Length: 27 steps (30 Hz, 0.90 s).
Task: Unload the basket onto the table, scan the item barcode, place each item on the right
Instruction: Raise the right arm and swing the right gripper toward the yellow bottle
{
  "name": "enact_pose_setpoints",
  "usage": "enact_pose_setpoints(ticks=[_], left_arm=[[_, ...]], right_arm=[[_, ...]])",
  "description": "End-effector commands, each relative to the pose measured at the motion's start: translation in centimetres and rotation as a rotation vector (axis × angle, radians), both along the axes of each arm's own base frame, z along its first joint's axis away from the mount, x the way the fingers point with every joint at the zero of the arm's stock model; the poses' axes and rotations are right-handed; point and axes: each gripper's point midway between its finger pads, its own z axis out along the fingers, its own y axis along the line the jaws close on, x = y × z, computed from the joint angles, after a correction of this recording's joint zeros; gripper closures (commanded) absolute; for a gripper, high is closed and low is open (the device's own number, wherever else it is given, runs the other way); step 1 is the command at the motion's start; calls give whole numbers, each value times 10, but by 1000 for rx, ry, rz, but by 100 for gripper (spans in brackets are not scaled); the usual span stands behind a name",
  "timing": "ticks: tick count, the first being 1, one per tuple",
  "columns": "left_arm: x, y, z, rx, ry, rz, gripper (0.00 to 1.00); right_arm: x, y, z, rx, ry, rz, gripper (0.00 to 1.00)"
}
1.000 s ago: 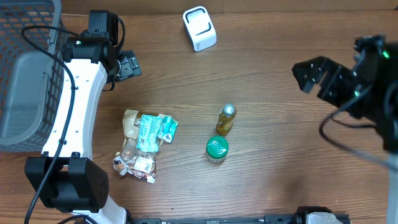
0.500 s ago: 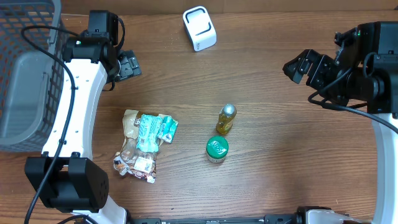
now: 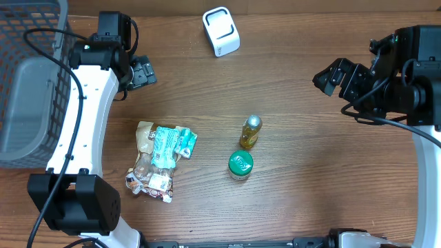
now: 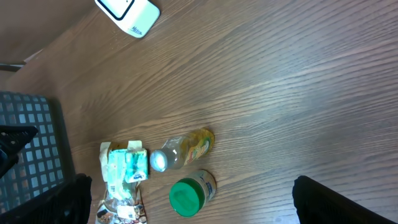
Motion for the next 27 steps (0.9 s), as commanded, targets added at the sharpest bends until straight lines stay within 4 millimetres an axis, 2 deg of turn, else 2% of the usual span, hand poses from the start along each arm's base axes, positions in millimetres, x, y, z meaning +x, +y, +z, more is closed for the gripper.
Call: enact_pose_setpoints(ticks=[1,8,15,22,27], left_arm=[[0,0,8,1,-18,-13,1],[0,0,8,1,-18,-13,0],[0,0,8,0,-19,-14,0],[0,0,8,0,-18,-14,0],[0,0,8,0,-18,-14,0]], right_arm=[[1,1,10,7,-31,1,0],[-1,2,9,7,-21,6,0],[-2,21,8,-25,-31,66,0],[-4,43,-1,-56,-10,136,0],[-2,45,-9,-101,18,57,0]])
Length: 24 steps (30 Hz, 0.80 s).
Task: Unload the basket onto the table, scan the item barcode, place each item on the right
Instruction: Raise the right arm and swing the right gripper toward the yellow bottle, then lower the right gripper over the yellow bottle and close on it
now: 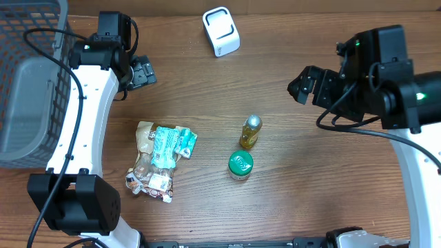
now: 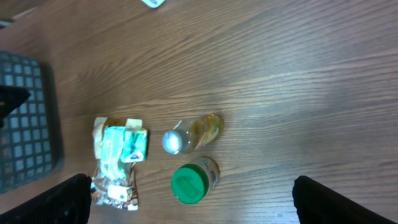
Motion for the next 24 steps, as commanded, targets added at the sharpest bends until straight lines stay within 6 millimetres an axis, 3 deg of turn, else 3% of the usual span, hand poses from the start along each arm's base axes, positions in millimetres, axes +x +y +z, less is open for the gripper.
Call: enact_pose_setpoints(ticks=[1,11,24], left_arm=[[0,0,8,1,-18,-14,0],[0,0,8,1,-18,-14,0],[0,0,8,1,-18,-14,0]], right_arm=[[6,-1,-4,-47,8,-78,0],[16,22,-34,-176,59,-91,0],[27,54,-68,-173,153,-147,0]])
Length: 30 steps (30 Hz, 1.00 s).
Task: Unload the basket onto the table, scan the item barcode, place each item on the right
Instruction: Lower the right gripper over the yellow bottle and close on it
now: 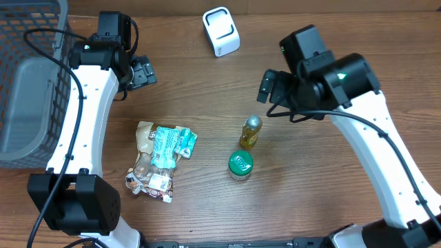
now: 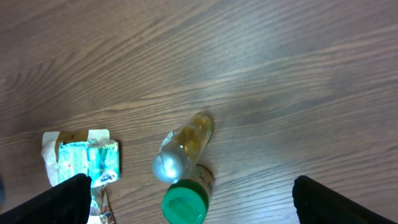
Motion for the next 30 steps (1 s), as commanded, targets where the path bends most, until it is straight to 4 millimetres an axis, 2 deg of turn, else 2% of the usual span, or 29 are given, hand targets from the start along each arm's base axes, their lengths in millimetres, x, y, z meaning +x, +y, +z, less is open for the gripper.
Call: enact_pose_setpoints(ticks=[1,5,11,21,30], left_arm=[[0,0,8,1,-18,-14,0],[0,0,8,1,-18,-14,0],[0,0,8,1,-18,-14,0],[0,0,8,1,-18,-14,0],[0,0,8,1,-18,-14,0]], right_arm=[[5,7,-14,1,37,-84,0],[7,16,-32,2,95,-148,0],[8,32,-57,23,182,-137,0],[-2,36,-97,58,310,-348,0],[-14,46,-130,107,384,-356,0]])
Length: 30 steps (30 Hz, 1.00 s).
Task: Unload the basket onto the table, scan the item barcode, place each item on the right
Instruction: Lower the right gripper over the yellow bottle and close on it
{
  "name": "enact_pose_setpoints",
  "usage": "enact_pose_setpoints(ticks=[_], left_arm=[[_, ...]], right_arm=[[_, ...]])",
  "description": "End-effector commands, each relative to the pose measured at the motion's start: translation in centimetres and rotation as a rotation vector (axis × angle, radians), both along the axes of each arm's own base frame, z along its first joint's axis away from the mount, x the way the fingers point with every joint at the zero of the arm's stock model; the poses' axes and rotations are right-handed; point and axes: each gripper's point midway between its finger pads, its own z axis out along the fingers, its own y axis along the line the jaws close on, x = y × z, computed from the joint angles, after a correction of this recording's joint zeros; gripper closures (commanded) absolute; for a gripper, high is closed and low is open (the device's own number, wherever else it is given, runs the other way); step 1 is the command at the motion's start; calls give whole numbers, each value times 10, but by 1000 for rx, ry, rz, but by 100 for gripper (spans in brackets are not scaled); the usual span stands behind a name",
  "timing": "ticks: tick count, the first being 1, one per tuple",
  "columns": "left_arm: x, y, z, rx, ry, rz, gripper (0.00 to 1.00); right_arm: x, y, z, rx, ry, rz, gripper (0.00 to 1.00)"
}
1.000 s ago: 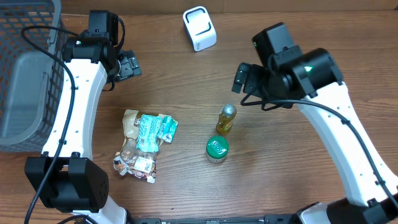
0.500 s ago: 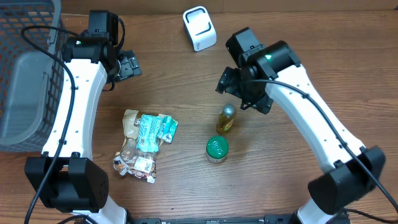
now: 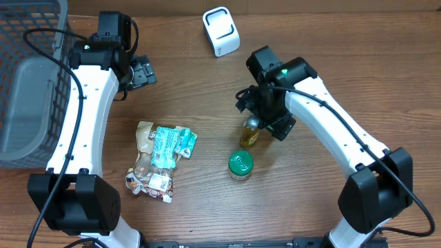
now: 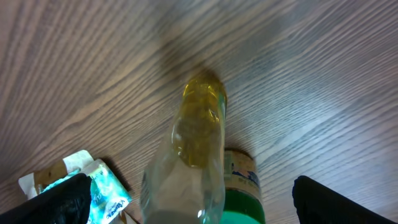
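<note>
A small bottle of yellow liquid with a silver cap (image 3: 250,133) stands upright mid-table; in the right wrist view the bottle (image 4: 196,149) fills the centre. My right gripper (image 4: 186,202) is open, lowered over the bottle's top with a finger (image 4: 59,199) on each side, not touching. Just in front stands a green-lidded jar (image 3: 240,165), also seen as the jar (image 4: 242,190). The white barcode scanner (image 3: 220,31) sits at the back. My left gripper (image 3: 142,73) hovers at the back left, its jaws too small to judge.
A pile of snack packets (image 3: 160,157) lies left of the bottle, its teal packet (image 4: 99,193) showing near my left finger. A grey wire basket (image 3: 27,83) occupies the far left edge.
My right gripper has come down and left from just above and right of the bottle to straddle its top. The bottle now fills the wrist view. Left arm unchanged.
My right arm was at the far right edge, gripper open, high above the table. It then stood further left, then close above the bottle. Now its open fingers flank the bottle's top. The bottle, jar, packets, scanner and left arm have stayed put.
</note>
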Motion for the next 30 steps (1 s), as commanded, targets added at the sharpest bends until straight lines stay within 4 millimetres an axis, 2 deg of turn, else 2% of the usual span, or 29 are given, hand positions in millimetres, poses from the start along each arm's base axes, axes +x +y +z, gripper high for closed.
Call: enact_pose_setpoints(ticks=[1,4,12,16,26,30], left_arm=[[0,0,8,1,-18,-13,0],[0,0,8,1,-18,-13,0],[0,0,8,0,-18,-14,1],[0,0,8,0,-18,-14,0],[0,0,8,0,-18,-14,0],[0,0,8,1,-18,-13,0]], right_arm=[[-7,6,-13,26,39,-16,0],[-6,6,-20,30,32,-16,0],[-6,16,-27,52,15,5,15],[-6,20,-27,40,-1,20,16],[2,14,-28,-84,-93,50,16],[5,14,-28,-90,-108,55,19]])
